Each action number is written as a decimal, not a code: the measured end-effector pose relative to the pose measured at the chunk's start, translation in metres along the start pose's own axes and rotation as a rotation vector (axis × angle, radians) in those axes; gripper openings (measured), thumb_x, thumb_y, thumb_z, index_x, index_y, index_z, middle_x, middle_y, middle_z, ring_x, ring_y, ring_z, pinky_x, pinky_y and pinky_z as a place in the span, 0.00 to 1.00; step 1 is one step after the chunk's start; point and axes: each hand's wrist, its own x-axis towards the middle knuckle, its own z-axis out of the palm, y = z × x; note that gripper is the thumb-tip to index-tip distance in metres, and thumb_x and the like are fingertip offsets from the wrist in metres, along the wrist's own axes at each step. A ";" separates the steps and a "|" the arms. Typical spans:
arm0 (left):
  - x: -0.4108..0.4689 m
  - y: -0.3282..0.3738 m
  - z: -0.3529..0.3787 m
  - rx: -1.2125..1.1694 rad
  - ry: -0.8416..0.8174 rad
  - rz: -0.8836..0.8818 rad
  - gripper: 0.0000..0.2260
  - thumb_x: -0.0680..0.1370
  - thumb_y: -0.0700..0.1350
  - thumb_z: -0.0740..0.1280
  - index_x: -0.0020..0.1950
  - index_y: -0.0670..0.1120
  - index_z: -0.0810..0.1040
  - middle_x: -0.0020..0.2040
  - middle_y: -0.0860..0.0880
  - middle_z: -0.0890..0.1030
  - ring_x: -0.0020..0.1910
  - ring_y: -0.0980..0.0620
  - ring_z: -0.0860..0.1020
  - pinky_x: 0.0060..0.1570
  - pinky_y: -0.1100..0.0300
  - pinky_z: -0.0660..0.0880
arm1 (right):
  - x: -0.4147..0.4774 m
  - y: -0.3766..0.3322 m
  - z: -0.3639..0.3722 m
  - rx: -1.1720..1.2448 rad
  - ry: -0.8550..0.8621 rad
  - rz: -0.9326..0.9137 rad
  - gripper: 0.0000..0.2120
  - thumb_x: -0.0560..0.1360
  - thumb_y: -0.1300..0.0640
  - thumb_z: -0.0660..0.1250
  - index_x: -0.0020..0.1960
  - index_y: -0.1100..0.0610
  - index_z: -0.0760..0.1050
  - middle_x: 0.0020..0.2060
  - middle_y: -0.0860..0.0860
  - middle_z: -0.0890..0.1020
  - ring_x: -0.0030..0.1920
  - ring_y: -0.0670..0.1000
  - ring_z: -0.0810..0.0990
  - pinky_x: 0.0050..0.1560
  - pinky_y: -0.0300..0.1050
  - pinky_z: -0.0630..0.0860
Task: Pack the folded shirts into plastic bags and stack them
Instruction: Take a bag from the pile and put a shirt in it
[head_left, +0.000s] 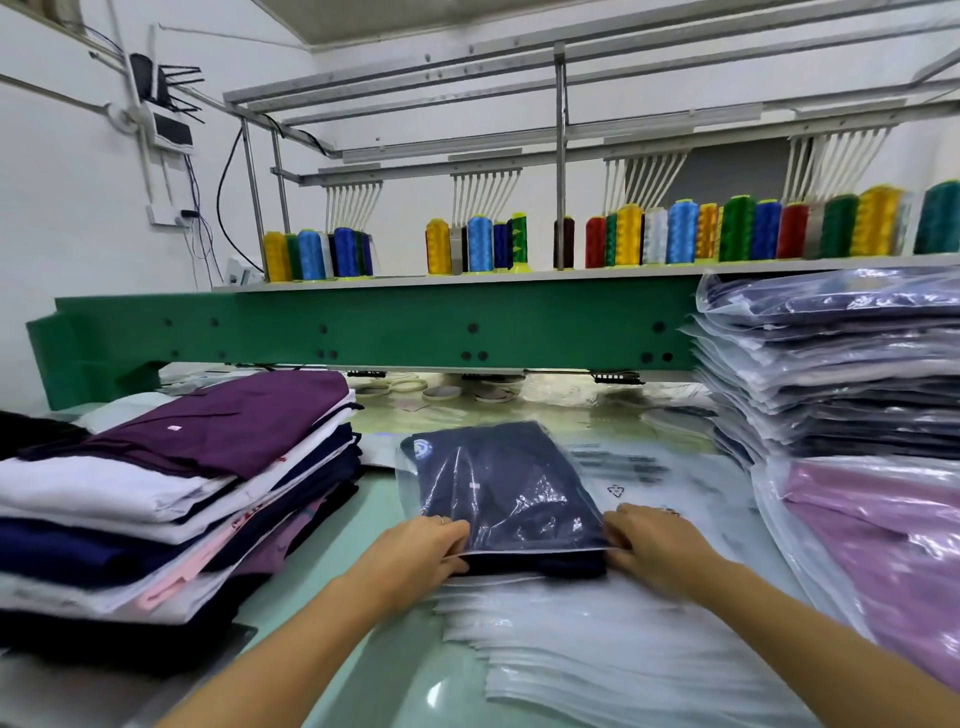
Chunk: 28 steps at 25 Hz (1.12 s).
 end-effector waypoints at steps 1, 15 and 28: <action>-0.002 -0.002 0.001 0.003 0.001 -0.016 0.14 0.80 0.57 0.66 0.45 0.50 0.66 0.44 0.54 0.74 0.43 0.47 0.74 0.43 0.50 0.73 | 0.001 -0.003 0.002 -0.021 0.021 0.003 0.12 0.78 0.43 0.64 0.43 0.48 0.67 0.43 0.46 0.77 0.42 0.51 0.73 0.38 0.47 0.66; -0.022 -0.034 -0.024 -0.102 -0.311 -0.071 0.11 0.77 0.43 0.67 0.41 0.50 0.66 0.40 0.52 0.71 0.39 0.50 0.67 0.39 0.54 0.65 | -0.006 -0.012 -0.043 0.096 -0.093 -0.130 0.14 0.73 0.59 0.64 0.36 0.53 0.58 0.30 0.48 0.65 0.33 0.49 0.61 0.35 0.49 0.58; -0.042 -0.033 -0.034 -0.046 -0.466 -0.115 0.07 0.74 0.44 0.60 0.40 0.51 0.77 0.49 0.53 0.73 0.50 0.48 0.77 0.55 0.50 0.76 | -0.038 -0.011 -0.029 0.272 -0.348 -0.156 0.08 0.68 0.51 0.57 0.36 0.51 0.74 0.33 0.48 0.78 0.33 0.44 0.73 0.39 0.44 0.70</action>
